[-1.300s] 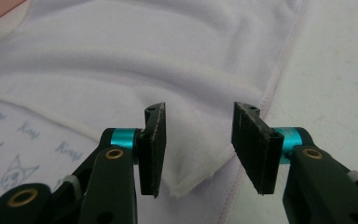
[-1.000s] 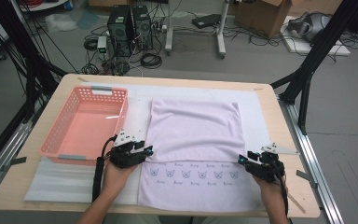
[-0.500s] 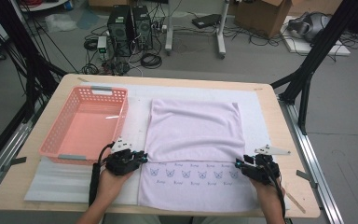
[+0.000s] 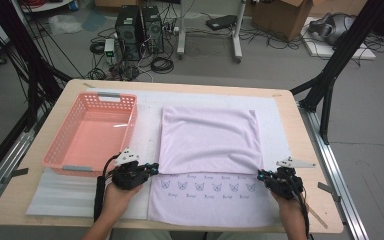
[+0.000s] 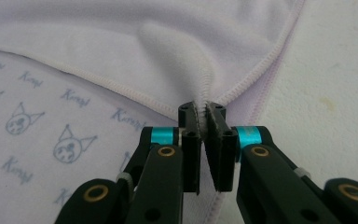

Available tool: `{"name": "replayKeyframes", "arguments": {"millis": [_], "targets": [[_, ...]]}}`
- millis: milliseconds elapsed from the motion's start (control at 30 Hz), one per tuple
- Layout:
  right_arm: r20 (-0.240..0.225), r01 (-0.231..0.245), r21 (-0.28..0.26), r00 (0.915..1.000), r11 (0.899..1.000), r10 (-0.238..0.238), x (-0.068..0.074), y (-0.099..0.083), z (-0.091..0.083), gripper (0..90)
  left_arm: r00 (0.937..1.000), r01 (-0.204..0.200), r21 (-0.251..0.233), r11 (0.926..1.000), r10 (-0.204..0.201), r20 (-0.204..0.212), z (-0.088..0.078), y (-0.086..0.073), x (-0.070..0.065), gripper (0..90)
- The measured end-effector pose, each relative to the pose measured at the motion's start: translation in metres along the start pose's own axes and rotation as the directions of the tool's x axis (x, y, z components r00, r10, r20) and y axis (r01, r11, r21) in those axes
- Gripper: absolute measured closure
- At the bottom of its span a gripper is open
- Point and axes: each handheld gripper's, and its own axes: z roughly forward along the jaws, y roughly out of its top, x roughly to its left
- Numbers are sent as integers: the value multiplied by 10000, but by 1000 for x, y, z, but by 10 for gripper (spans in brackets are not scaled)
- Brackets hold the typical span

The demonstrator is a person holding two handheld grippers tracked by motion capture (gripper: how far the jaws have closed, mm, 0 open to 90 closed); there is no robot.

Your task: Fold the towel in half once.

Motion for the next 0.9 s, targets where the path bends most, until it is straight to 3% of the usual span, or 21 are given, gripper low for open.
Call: {"name": "replayKeyframes", "arguments": {"millis": [367,533,700,900], "targets": [[10,-59,-239,10000,9997,59,9,-21,-28,846,9997,169,-362,9992,-162,196,-23,-13,-20,880],[-40,-76,-229,10000,9997,75,20,-35,-43,846,9993,281,-513,9983,-267,275,-42,-25,-33,881],[-25,-1,-244,10000,9997,1,30,-49,-59,845,9991,145,-560,9983,-122,402,-58,-36,-50,881],[-120,-28,-228,9999,9997,26,38,-63,-74,845,9984,180,-560,9983,-149,548,-71,-49,-60,881]]}}
